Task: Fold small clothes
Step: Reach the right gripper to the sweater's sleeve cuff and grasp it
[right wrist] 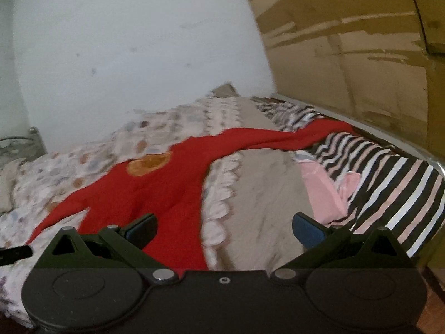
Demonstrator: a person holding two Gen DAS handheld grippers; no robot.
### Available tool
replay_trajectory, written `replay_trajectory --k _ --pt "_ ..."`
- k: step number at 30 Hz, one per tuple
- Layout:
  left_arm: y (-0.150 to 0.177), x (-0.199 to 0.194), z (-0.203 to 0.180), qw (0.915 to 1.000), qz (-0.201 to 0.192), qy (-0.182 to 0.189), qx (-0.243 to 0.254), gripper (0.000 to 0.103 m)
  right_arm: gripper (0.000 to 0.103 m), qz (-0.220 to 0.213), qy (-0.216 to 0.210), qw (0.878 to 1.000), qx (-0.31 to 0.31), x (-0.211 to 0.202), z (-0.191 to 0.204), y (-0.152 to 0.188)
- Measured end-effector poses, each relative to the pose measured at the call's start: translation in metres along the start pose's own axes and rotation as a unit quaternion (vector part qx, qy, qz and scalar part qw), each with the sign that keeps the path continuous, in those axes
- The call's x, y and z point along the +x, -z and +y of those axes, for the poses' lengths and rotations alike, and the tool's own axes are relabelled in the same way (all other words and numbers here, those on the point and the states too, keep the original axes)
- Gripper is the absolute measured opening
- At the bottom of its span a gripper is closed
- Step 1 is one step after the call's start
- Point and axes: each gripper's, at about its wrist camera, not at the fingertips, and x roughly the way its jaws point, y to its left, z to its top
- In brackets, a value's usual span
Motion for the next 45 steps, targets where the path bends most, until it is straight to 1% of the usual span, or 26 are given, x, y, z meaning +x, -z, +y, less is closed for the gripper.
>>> replay_trajectory --k 4,7,11,14,16,18,22,24,26,29,31,32,34,35,36,37,39,40,42,44,45 --pt "-0.01 0.035 -0.01 0.9999 0.011 0.006 0.002 0.103 0.103 -0.006 0.008 1.0 0.012 0.041 -0.019 -0.015" --pt "-0.015 0.057 -0.019 0.9998 0.014 0.008 0.007 0.103 0.103 -0.011 0.012 1.0 0.027 0.079 -0.04 -0.035" --pt "-0.019 0.08 -0.023 0.9996 0.026 0.01 0.001 0.103 0.103 0.006 0.026 0.997 0.073 0.141 -0.081 -0.07" --pt "-0.019 0.09 -0.02 0.9994 0.032 0.014 -0.005 0.103 0.103 0.016 0.072 0.993 0.097 0.191 -0.118 -0.098" --pt "-0.02 0.096 -0.016 0.9994 0.034 0.009 -0.003 0.103 0.103 0.008 0.096 0.99 0.102 0.218 -0.139 -0.113" --pt "-0.021 0.1 -0.013 0.9994 0.035 0.001 -0.002 0.103 0.102 0.005 0.132 0.983 0.126 0.244 -0.162 -0.126" --pt "-0.022 0.107 -0.004 0.999 0.043 -0.011 -0.01 0.103 0.101 -0.008 0.158 0.968 0.195 0.281 -0.2 -0.14" --pt "-0.022 0.109 0.001 0.9988 0.046 -0.015 -0.014 0.103 0.1 -0.017 0.169 0.962 0.215 0.294 -0.211 -0.144" --pt "-0.022 0.109 0.006 0.9986 0.046 -0.021 -0.017 0.103 0.096 -0.018 0.185 0.955 0.231 0.306 -0.218 -0.149" --pt "-0.021 0.109 0.013 0.9982 0.048 -0.028 -0.023 0.103 0.085 -0.023 0.199 0.942 0.271 0.319 -0.228 -0.152" --pt "-0.02 0.109 0.017 0.9978 0.051 -0.033 -0.027 0.103 0.072 -0.025 0.211 0.933 0.29 0.323 -0.233 -0.153" --pt "-0.019 0.109 0.018 0.9977 0.052 -0.035 -0.028 0.103 0.067 -0.028 0.217 0.929 0.297 0.326 -0.236 -0.154" --pt "-0.019 0.108 0.021 0.9975 0.052 -0.038 -0.029 0.103 0.045 -0.033 0.223 0.923 0.311 0.327 -0.237 -0.152" --pt "-0.019 0.108 0.022 0.9974 0.052 -0.04 -0.029 0.103 0.038 -0.036 0.226 0.921 0.314 0.327 -0.237 -0.152" --pt "-0.019 0.107 0.023 0.9974 0.051 -0.04 -0.03 0.103 0.027 -0.04 0.224 0.922 0.315 0.326 -0.237 -0.152" --pt "-0.019 0.106 0.024 0.9974 0.051 -0.041 -0.032 0.103 0.018 -0.046 0.223 0.922 0.313 0.325 -0.236 -0.152" --pt "-0.02 0.103 0.026 0.9975 0.047 -0.04 -0.035 0.103 0.01 -0.061 0.22 0.926 0.3 0.319 -0.229 -0.154" --pt "-0.021 0.102 0.027 0.9975 0.045 -0.04 -0.037 0.103 0.009 -0.071 0.217 0.931 0.286 0.315 -0.223 -0.157" --pt "-0.022 0.099 0.029 0.9975 0.042 -0.04 -0.04 0.103 0.008 -0.085 0.214 0.943 0.239 0.309 -0.205 -0.168" --pt "-0.024 0.096 0.03 0.9977 0.038 -0.037 -0.042 0.103 0.008 -0.108 0.208 0.958 0.167 0.3 -0.177 -0.182" --pt "-0.025 0.094 0.03 0.9978 0.035 -0.036 -0.044 0.103 0.008 -0.119 0.202 0.963 0.136 0.295 -0.162 -0.189"
